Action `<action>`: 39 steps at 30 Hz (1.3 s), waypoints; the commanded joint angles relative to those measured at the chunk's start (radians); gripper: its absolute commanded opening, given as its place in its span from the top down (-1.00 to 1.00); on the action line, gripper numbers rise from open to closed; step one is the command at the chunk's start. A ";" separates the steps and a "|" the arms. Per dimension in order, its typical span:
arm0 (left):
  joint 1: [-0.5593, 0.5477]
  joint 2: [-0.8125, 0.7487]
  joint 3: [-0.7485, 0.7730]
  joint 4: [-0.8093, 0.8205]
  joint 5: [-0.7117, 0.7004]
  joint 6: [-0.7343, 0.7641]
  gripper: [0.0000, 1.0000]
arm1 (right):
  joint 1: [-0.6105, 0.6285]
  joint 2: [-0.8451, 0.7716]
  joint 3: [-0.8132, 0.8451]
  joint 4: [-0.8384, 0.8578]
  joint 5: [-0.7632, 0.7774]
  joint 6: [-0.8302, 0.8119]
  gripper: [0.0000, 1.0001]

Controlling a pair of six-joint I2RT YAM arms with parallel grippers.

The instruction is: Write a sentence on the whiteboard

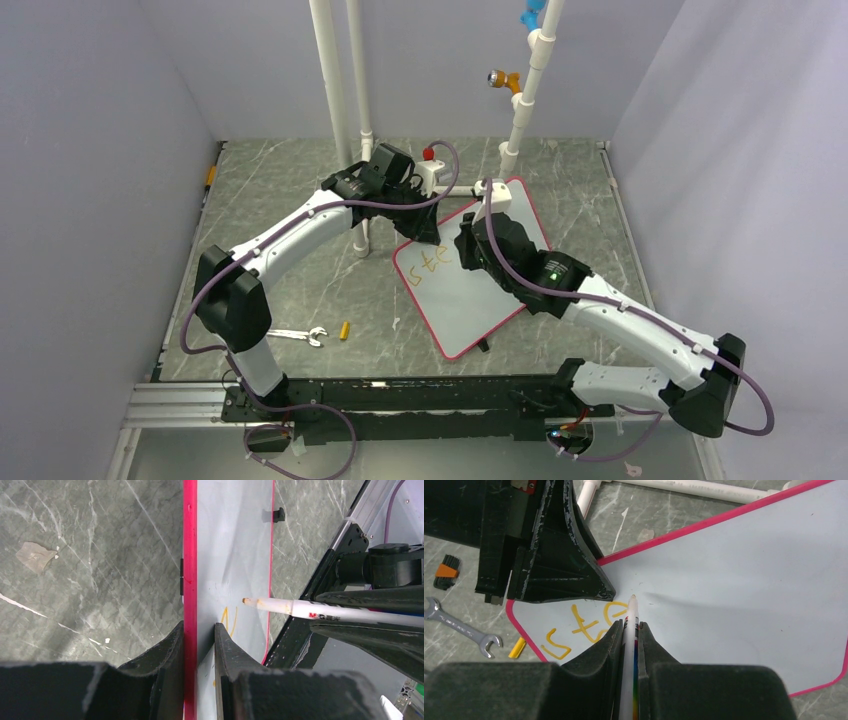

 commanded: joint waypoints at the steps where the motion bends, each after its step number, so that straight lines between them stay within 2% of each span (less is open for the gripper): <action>1: -0.009 -0.055 0.016 0.030 -0.036 0.051 1.00 | -0.011 0.021 0.018 0.049 0.003 -0.004 1.00; 17: -0.014 -0.057 0.016 0.029 -0.033 0.053 1.00 | -0.024 0.042 -0.038 0.058 -0.029 0.018 1.00; 32: -0.015 -0.059 0.016 0.029 -0.039 0.054 1.00 | -0.026 -0.065 -0.198 0.007 -0.055 0.106 1.00; 39: -0.016 -0.056 0.016 0.027 -0.041 0.055 1.00 | -0.022 -0.103 -0.169 -0.053 -0.063 0.121 1.00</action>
